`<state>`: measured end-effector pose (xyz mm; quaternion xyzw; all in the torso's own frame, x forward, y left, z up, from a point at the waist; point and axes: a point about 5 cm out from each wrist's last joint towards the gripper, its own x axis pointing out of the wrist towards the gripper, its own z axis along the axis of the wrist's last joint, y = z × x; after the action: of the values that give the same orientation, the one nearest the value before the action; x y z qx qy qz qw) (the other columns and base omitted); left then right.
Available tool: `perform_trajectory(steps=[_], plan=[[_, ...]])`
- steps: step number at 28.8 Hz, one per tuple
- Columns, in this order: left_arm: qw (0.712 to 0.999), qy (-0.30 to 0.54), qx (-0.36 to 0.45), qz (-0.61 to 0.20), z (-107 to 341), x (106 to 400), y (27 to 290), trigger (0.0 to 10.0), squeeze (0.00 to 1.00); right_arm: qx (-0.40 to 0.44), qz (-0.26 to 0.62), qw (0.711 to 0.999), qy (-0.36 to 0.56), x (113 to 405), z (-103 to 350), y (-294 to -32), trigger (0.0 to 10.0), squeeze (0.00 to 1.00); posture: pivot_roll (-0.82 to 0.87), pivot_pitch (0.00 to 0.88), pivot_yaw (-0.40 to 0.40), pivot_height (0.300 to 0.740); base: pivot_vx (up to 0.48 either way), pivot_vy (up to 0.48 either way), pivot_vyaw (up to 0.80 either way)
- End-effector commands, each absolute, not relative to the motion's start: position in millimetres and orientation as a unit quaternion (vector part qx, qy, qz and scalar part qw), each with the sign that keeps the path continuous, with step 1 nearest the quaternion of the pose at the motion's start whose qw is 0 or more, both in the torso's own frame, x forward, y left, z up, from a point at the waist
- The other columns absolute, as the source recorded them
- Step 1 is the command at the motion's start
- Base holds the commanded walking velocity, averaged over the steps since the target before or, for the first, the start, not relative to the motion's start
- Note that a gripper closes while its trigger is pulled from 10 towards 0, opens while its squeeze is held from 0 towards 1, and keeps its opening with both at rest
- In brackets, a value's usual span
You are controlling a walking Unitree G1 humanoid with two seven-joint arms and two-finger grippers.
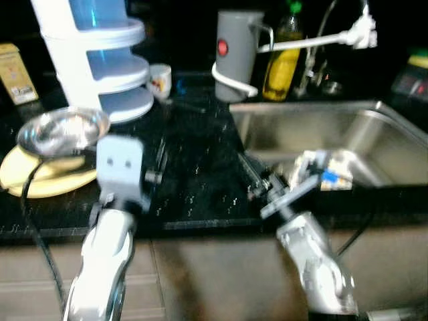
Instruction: Kitchen organization
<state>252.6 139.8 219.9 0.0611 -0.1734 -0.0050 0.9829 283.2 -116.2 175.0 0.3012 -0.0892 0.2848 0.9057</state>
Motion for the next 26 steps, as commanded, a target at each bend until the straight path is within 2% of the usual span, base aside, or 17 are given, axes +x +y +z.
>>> perform_trajectory(steps=[1,26], plan=[[0.984,-0.167,0.063,-0.001,218.2,253.0,141.1,10.0,0.00,0.298,0.296,0.903,-0.091,283.5,177.7,-112.3,10.0,0.00,-0.03,0.000,-0.050,0.740,0.000,0.240,0.00],[0.987,-0.151,0.055,-0.012,210.7,255.5,136.8,10.0,0.00,0.282,0.313,0.903,-0.083,282.9,177.0,-107.9,10.0,0.00,-0.04,0.000,-0.050,0.740,0.000,0.278,0.00]])
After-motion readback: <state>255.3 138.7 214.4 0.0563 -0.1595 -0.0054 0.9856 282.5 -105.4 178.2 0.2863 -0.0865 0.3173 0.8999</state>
